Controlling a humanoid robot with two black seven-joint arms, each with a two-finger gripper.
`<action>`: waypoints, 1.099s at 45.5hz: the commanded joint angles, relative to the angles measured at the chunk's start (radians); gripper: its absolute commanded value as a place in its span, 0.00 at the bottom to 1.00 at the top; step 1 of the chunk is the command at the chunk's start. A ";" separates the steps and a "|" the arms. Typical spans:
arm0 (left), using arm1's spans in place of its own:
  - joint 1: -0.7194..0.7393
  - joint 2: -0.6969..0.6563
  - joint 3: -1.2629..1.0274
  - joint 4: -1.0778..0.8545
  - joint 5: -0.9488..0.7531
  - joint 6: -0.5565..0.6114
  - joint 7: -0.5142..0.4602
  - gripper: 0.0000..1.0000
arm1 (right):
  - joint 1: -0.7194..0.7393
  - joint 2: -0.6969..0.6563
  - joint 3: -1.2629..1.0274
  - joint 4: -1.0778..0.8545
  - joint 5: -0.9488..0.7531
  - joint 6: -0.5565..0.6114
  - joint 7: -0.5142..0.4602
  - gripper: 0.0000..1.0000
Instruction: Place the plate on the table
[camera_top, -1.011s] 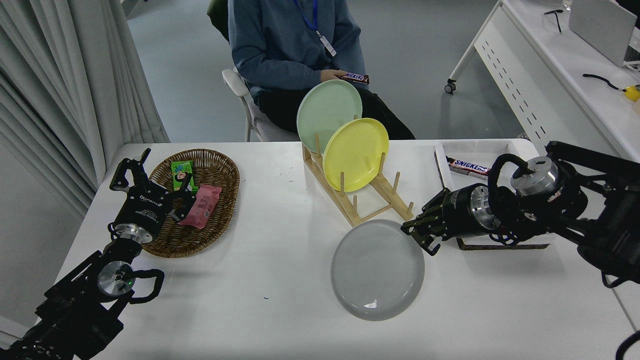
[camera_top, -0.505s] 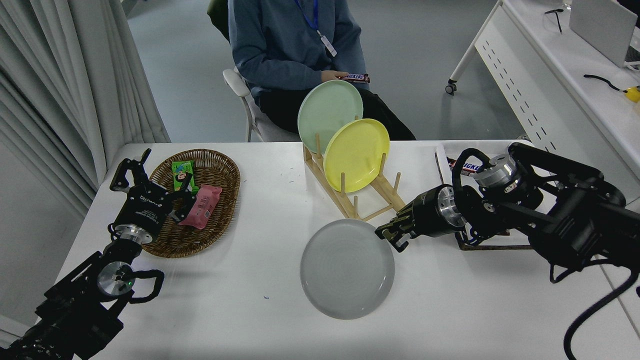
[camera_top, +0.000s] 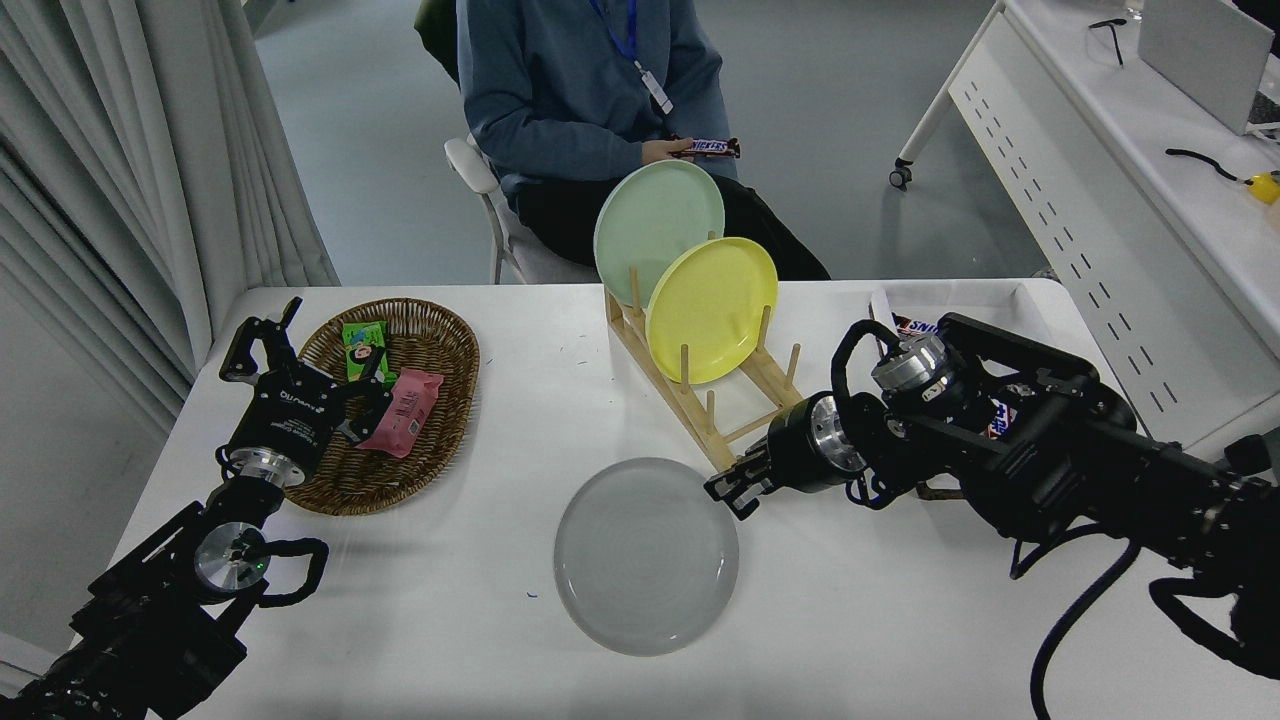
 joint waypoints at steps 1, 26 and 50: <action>0.000 0.000 0.000 -0.001 0.000 0.000 0.000 1.00 | -0.028 0.051 -0.014 -0.026 -0.002 0.000 0.000 0.00; 0.000 0.000 0.000 0.001 0.000 0.000 0.000 1.00 | -0.061 0.068 0.006 -0.081 0.008 0.000 0.002 0.00; 0.000 0.000 0.000 -0.001 0.000 0.000 0.000 1.00 | -0.070 0.063 0.048 -0.095 0.056 0.000 0.002 0.00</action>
